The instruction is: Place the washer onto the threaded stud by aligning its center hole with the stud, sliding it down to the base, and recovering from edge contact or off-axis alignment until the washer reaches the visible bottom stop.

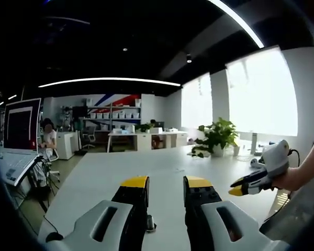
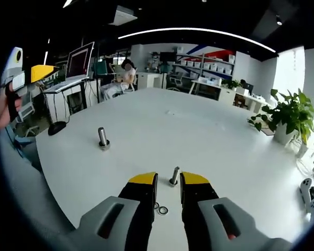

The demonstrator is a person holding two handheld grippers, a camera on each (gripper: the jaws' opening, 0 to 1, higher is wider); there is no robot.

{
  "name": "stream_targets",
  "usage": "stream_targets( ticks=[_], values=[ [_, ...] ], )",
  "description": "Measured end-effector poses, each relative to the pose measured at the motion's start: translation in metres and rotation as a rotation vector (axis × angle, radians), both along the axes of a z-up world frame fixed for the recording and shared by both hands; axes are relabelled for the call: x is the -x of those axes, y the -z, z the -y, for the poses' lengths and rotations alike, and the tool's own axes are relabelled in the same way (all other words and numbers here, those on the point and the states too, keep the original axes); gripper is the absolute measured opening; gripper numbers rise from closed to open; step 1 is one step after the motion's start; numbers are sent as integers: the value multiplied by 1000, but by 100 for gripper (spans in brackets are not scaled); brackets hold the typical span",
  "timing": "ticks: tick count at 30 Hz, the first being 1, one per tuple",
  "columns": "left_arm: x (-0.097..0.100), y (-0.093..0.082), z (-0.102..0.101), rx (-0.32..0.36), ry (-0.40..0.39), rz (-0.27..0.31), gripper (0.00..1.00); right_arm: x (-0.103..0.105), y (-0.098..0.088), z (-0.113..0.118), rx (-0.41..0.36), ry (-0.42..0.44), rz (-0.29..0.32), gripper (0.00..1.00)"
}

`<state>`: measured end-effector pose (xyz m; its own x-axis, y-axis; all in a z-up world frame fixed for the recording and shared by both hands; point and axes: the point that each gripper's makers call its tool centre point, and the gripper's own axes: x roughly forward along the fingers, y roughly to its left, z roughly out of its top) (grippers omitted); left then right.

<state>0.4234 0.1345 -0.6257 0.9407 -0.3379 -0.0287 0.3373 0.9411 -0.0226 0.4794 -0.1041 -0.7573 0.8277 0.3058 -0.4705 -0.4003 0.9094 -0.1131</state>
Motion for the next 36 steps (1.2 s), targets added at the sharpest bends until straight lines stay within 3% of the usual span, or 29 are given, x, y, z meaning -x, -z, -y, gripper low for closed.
stream_targets(
  ticks=[11,26,36],
  values=[
    [-2,-3,-3,31,-16,4,24,5,2,3,-3,10,-13,20],
    [-2,-4,-6,35,-23,5,24,-2,6,-1,-30,33,16,20],
    [-2,-4,-5,43,-27,1,24,-3,21,-1,-31,40,-3,20]
  ],
)
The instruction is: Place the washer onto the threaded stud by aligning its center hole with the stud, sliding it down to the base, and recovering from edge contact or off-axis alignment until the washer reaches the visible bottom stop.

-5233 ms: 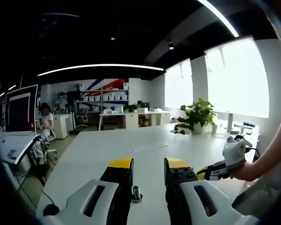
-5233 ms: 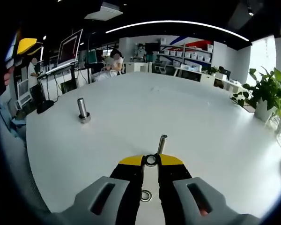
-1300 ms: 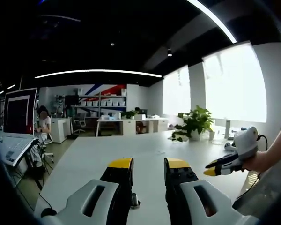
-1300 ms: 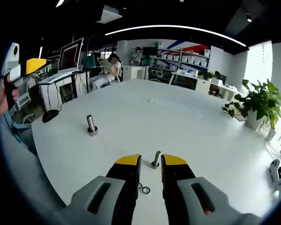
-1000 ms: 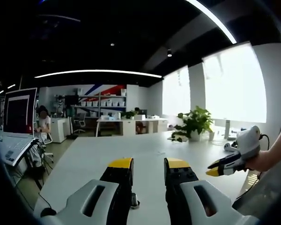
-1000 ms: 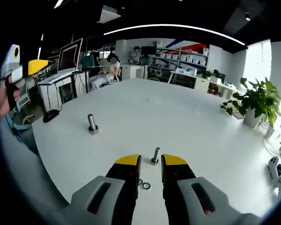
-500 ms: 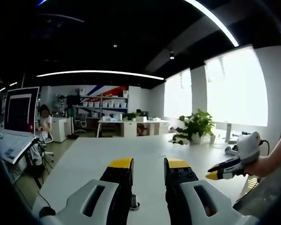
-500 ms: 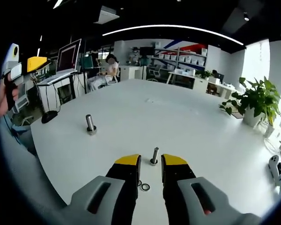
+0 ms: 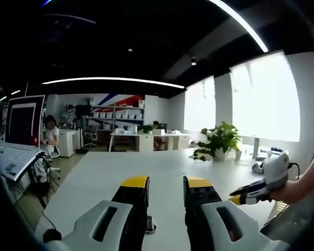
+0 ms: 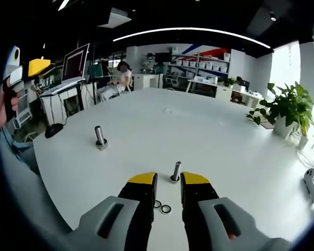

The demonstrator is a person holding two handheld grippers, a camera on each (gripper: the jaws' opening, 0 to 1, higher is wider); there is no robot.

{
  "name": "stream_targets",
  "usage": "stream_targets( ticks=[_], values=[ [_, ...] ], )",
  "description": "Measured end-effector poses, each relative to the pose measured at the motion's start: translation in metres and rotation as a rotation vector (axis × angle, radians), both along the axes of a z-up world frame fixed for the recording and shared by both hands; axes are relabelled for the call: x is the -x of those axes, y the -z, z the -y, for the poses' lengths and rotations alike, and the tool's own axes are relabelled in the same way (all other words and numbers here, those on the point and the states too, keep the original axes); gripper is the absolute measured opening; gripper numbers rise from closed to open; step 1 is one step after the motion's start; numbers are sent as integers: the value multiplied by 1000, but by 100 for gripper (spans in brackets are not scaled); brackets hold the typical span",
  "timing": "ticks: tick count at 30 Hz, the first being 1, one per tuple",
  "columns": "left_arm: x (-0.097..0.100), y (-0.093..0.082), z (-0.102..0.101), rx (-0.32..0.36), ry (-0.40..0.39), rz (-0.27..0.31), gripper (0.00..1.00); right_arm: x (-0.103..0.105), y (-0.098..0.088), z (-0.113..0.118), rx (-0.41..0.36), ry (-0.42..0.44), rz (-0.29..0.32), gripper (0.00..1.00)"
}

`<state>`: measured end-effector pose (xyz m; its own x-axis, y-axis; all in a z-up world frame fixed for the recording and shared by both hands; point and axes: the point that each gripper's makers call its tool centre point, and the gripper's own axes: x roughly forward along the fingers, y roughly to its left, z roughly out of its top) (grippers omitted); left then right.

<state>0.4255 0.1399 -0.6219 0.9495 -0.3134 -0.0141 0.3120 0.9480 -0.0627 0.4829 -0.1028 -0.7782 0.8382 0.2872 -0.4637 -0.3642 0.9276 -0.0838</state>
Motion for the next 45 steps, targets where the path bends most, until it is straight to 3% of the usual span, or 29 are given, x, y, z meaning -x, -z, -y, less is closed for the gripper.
stream_targets(
  ticks=[18,45],
  values=[
    [0,1,-3,-1,-13,-3,24,5,22,5,13,13,-60,20],
    [-2,8,-6,-10,-22,-23,24,17,76,5,46,-7,-196,19]
  ],
)
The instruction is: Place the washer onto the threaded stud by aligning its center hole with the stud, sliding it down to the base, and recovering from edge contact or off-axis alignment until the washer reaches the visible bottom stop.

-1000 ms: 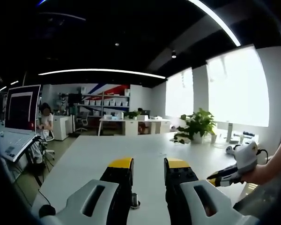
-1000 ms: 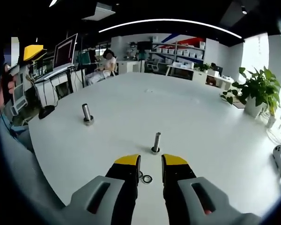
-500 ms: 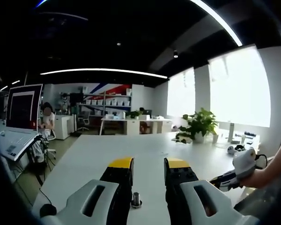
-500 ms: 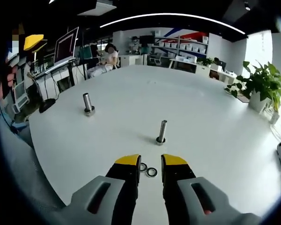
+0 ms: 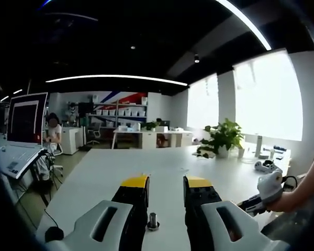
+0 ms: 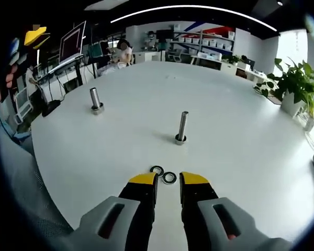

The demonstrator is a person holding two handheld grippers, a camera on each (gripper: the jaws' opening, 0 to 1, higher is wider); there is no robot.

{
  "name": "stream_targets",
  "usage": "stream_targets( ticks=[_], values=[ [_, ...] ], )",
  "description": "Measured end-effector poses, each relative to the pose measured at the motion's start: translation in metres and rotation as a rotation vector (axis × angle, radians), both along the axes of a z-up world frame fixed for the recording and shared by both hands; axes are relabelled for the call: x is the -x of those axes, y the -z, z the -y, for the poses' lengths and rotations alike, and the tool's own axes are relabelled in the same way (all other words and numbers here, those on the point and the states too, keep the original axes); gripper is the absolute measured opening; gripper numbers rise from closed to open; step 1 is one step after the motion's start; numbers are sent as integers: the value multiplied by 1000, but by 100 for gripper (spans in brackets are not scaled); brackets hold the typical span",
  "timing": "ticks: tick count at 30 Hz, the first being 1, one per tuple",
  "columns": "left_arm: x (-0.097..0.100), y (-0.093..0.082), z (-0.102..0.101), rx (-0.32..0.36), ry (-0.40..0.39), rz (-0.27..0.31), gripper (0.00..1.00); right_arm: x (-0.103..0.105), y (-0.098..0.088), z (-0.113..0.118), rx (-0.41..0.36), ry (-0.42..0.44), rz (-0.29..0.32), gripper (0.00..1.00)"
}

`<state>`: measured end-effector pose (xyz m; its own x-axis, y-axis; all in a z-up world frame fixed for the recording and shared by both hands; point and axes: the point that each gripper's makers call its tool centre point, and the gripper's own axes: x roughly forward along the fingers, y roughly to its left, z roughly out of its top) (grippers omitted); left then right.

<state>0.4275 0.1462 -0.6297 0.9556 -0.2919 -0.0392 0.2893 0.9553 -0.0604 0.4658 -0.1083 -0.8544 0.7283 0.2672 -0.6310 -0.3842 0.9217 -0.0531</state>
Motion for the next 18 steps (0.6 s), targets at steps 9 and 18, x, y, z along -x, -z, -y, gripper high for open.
stream_targets(
  ticks=[9,18],
  values=[
    [0,1,0,2,1,-5,24,0,9,4,5,4,-22,19],
    [0,3,0,0,2,-13,24,0,16,5,-6,5,-27,18]
  ],
)
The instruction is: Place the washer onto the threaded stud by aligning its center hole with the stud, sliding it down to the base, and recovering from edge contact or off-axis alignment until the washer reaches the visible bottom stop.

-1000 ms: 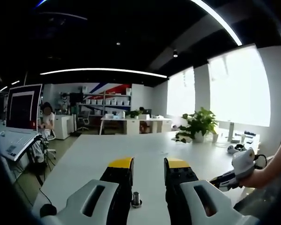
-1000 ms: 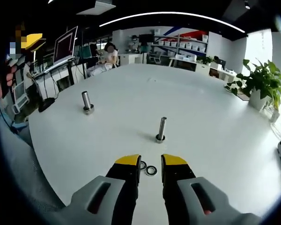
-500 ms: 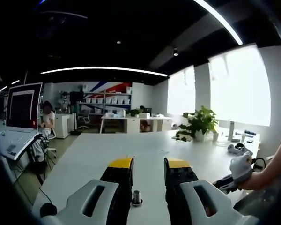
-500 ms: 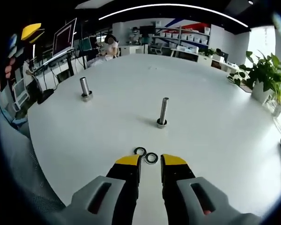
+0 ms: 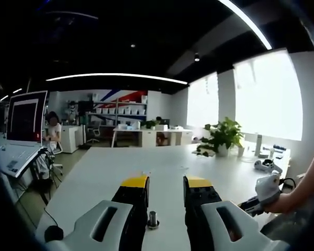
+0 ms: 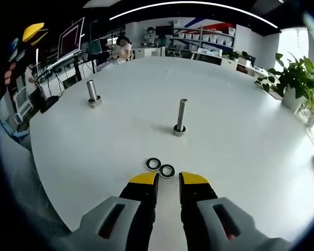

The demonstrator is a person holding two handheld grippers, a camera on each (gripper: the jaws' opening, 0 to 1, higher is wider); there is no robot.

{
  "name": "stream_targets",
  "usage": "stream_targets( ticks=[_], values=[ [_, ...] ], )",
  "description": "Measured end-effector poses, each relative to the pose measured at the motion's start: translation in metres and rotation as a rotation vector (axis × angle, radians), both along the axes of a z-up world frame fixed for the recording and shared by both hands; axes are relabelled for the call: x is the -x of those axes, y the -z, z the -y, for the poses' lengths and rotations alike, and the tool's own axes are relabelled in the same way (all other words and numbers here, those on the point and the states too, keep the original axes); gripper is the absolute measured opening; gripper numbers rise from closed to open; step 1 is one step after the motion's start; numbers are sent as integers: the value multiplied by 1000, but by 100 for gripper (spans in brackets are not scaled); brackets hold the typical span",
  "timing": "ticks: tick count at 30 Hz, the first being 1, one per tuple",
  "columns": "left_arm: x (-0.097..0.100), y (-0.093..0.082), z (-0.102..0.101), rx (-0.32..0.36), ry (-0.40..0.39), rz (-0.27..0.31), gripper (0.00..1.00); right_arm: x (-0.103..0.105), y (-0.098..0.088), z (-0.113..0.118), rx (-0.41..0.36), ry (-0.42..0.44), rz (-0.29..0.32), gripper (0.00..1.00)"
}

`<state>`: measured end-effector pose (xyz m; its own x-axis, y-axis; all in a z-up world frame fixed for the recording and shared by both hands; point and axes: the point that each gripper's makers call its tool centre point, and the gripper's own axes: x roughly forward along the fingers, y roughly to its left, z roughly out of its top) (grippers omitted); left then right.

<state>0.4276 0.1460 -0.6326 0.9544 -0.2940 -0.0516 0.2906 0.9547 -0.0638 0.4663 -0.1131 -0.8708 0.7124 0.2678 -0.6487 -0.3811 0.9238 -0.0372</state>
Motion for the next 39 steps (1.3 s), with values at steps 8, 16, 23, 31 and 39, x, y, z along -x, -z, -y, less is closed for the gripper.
stream_targets(
  ticks=[8,16,23,31,39],
  values=[
    [0,2,1,-1,6,-6,24,-3,0,2,-18,17,10,18],
    [0,3,2,-5,8,-9,24,-6,0,-1,-30,17,22,17],
    [0,4,3,-5,13,-10,24,-5,0,-2,-32,11,26,16],
    [0,3,1,-4,9,-9,24,-8,0,-2,-33,17,30,16],
    [0,3,2,-3,10,-10,24,-10,-1,-1,-39,26,32,16]
  ],
)
